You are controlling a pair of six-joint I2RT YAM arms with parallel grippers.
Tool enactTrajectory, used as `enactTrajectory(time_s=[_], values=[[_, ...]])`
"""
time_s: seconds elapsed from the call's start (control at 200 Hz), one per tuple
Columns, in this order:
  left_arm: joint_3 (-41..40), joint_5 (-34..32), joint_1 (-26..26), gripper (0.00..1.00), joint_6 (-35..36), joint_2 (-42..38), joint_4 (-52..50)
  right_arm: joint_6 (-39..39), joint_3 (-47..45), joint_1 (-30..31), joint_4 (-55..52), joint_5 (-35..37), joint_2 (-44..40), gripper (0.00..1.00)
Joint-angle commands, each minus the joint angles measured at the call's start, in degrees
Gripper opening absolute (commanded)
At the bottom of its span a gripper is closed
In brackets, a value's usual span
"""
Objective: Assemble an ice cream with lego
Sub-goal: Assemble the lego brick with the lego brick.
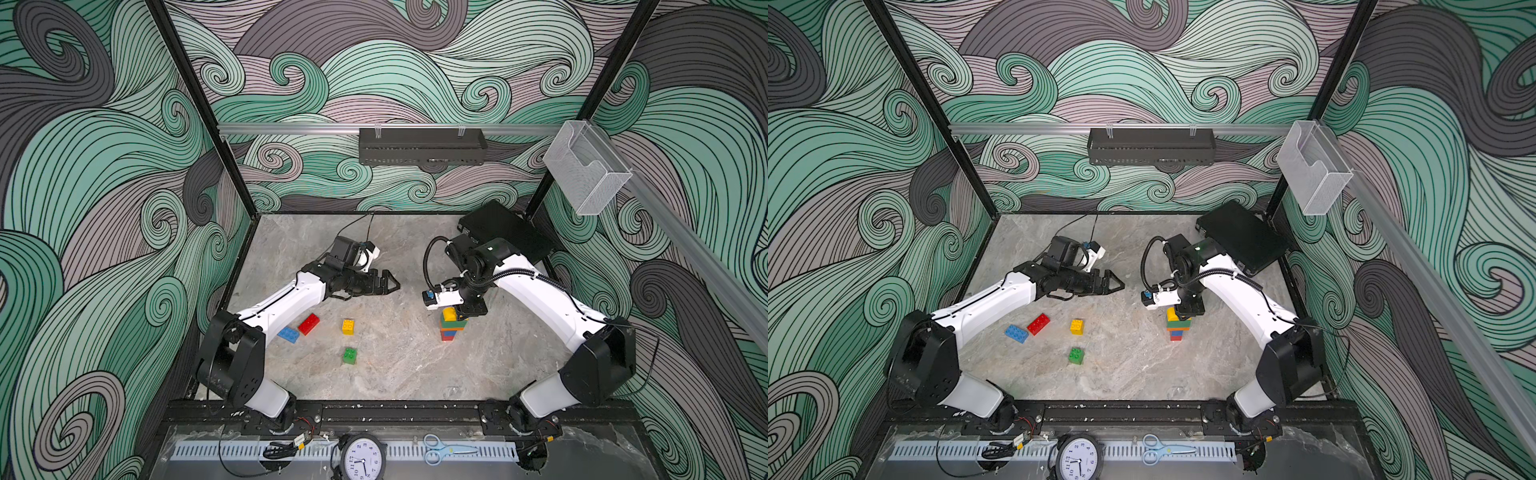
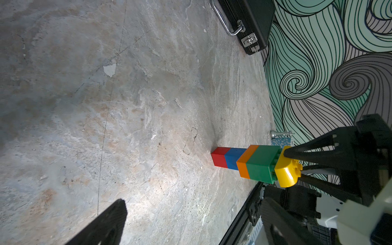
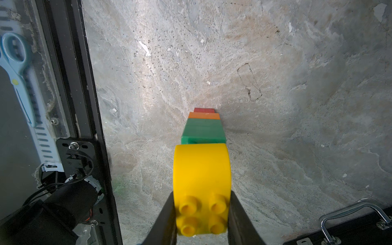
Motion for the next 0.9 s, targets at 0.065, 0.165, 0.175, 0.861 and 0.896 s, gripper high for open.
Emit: enactTrajectory(time_s=[0.065,0.165,0.175,0.861,0.896], values=[[0.0,-0.6,-0.2,0.98,0.9,-0.9,-1.0,-1.4,-0.4,0.4,-0.6,-0.5,0.6,0.0],[0.0,-0.7,-0.2,0.99,0.9,-1.0,-1.0,-1.3,-0.4,0.4,-0.6,-0.3,0.6,0.0],[0.0,-0.7,-0.2,0.99,0.9,-1.1,-1.1,-1.3,-0.4,0.4,-0.5,-0.3,0.7,0.0],[-0.1,-1.1,-0.2,0.99,1.1,-1.3,-1.3,-1.0,-1.2,0.7,0.3,0.2,0.8,0.0],[-0.2,-1.1,-0.2,0.99,1.0,-1.3,-1.3,-1.0,-1.0,0.8,0.3,0.2,0.8,0.0]])
